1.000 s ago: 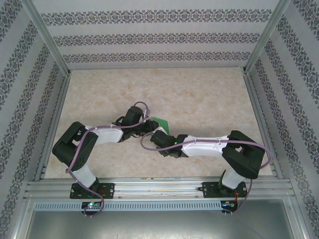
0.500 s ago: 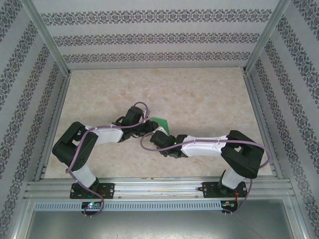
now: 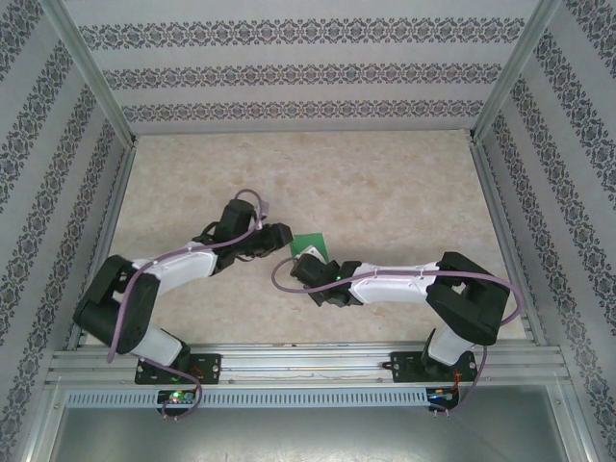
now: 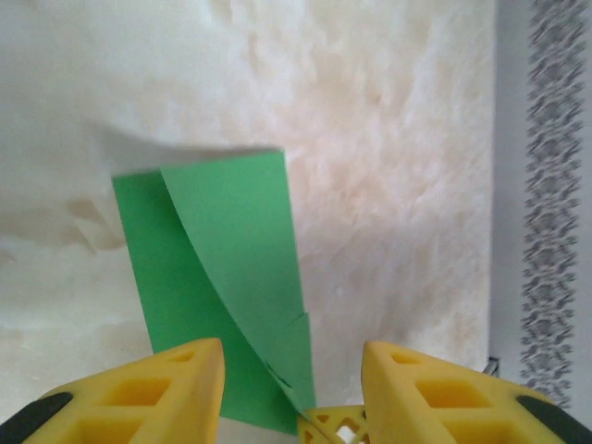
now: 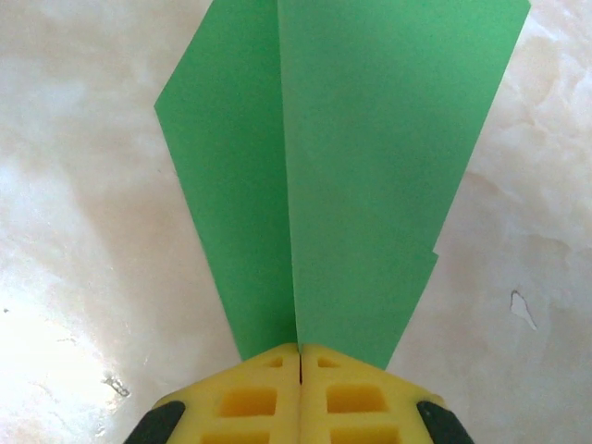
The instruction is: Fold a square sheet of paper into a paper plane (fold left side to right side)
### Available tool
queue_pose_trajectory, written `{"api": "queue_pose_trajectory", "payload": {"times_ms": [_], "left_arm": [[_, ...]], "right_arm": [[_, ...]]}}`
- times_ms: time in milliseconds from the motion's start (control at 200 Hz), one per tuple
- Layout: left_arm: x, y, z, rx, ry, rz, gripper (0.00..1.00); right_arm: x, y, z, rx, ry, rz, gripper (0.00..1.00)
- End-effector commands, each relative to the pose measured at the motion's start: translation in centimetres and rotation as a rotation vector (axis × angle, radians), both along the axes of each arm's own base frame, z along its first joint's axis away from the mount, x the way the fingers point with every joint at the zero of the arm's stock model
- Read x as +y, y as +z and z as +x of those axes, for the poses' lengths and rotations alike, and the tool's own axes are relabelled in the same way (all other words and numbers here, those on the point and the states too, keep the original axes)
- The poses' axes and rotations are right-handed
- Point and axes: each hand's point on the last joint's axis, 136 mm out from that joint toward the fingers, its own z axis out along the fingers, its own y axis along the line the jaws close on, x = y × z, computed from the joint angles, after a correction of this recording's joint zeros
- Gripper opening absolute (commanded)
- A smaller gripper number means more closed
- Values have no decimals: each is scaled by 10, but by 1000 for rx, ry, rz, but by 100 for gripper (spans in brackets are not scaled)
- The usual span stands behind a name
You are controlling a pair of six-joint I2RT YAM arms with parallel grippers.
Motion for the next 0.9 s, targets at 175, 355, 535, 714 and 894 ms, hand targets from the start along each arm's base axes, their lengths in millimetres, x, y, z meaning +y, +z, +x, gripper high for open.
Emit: {"api": "queue_pose_trajectory", "payload": {"times_ms": [175, 355, 535, 714, 894], "left_arm": [[52, 9, -15, -11, 50, 29, 45], [44, 4, -22, 7, 7, 0, 44], [22, -6, -27, 30, -47, -18, 43], [2, -13, -30, 51, -85, -19, 43], [-19, -23, -33, 74, -110, -10, 44]], "right_arm": [[-4, 12, -7, 104, 1, 200, 0], [1, 17, -14, 249, 13, 438, 0], [-3, 17, -15, 355, -10, 598, 0], [-6, 21, -13, 407, -29, 714, 0], [-8, 24, -10, 460, -46, 830, 0]]}}
